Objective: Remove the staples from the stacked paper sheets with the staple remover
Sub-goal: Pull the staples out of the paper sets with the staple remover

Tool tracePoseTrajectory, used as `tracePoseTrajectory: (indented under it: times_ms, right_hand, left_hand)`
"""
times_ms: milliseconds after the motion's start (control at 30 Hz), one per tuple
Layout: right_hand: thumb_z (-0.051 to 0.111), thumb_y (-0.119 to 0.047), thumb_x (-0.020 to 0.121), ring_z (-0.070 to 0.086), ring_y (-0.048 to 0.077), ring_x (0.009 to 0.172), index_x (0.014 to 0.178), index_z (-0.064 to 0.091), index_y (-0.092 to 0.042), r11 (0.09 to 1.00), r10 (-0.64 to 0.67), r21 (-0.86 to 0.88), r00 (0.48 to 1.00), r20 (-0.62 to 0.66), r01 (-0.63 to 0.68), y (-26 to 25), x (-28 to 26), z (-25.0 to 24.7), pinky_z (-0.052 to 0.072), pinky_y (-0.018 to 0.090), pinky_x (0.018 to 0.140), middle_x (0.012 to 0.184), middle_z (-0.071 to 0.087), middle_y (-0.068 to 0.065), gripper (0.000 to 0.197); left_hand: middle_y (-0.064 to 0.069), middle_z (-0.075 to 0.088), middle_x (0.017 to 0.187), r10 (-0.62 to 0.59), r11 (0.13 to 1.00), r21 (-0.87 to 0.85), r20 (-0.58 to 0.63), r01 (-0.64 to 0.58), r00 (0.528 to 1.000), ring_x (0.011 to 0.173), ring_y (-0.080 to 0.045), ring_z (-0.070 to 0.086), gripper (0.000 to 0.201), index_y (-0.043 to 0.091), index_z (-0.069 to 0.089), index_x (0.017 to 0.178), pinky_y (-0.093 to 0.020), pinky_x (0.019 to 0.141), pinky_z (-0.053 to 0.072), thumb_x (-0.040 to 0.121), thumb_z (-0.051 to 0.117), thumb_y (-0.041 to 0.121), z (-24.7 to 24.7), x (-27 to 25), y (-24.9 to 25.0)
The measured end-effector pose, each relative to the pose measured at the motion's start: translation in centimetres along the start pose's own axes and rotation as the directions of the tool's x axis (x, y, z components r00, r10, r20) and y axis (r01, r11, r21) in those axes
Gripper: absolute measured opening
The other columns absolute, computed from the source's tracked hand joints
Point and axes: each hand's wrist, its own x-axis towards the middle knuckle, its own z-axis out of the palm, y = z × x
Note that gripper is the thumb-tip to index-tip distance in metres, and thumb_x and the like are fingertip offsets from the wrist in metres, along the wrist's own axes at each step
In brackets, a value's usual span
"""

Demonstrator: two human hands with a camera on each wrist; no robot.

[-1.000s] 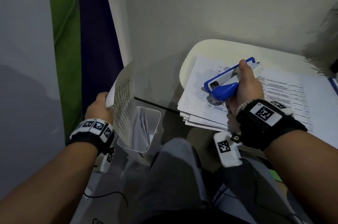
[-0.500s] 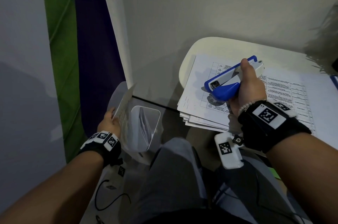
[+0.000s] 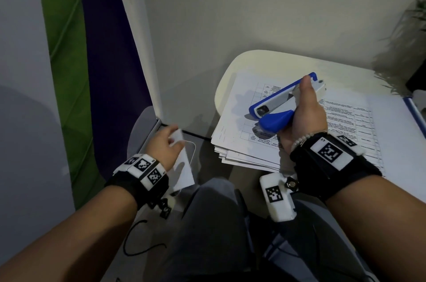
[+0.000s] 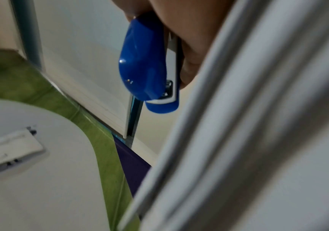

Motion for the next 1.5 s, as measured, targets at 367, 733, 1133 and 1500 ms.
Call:
tracePoseTrajectory:
  times_ms: [367,733,1133,1500]
  right_hand:
    - [0.059,-0.051,0.087,0.064,0.014,0.065,0.087,0.055,-0.021,0.999,-0.025,0.041,0.983,-0.181,0.033,-4.7,1.2,-7.2,0.056,0.037,0.063,0.077,0.058,-0.001,0.030]
    - [0.059,-0.044,0.090,0.062,0.011,0.061,0.089,0.056,-0.018,0.996,-0.054,0.052,0.977,-0.204,0.066,-3.7,1.0,-8.4,0.057,0.033,0.065,0.072,0.058,-0.002,0.026]
    - [0.055,-0.047,0.091,0.060,0.014,0.060,0.086,0.056,-0.020,0.998,-0.041,0.045,0.982,-0.186,0.051,-3.7,0.6,-8.6,0.053,0.046,0.079,0.068,0.055,-0.003,0.028]
    - [0.060,-0.079,0.060,0.064,0.023,0.103,0.117,0.054,-0.024,0.945,-0.269,-0.185,0.963,0.035,0.270,-7.8,-1.8,-7.3,0.052,0.049,0.092,0.116,0.064,0.010,0.079]
  left_hand:
    - [0.009,0.060,0.090,0.227,0.919,0.305,0.110,-0.251,0.968,0.085,-0.012,0.059,0.033,0.024,0.059,0.104,-0.027,0.081,0.049,0.077,0.071,0.038,0.5,-2.8,11.1]
    - [0.009,0.056,0.103,0.291,0.892,0.332,0.095,-0.306,0.952,0.092,-0.013,0.056,0.037,0.033,0.056,0.105,-0.028,0.080,0.047,0.074,0.074,0.032,0.9,-4.5,13.2]
    - [-0.006,0.067,0.100,0.055,0.991,-0.135,0.223,-0.025,0.973,0.077,-0.024,0.069,0.041,0.015,0.053,0.111,-0.038,0.073,0.058,0.077,0.070,0.001,2.7,-4.4,11.4]
    - [0.021,0.062,0.081,0.521,0.807,-0.138,-0.292,-0.575,0.802,0.069,0.006,0.060,0.021,0.033,0.064,0.101,-0.012,0.068,0.050,0.089,0.060,0.017,1.1,-5.8,14.7]
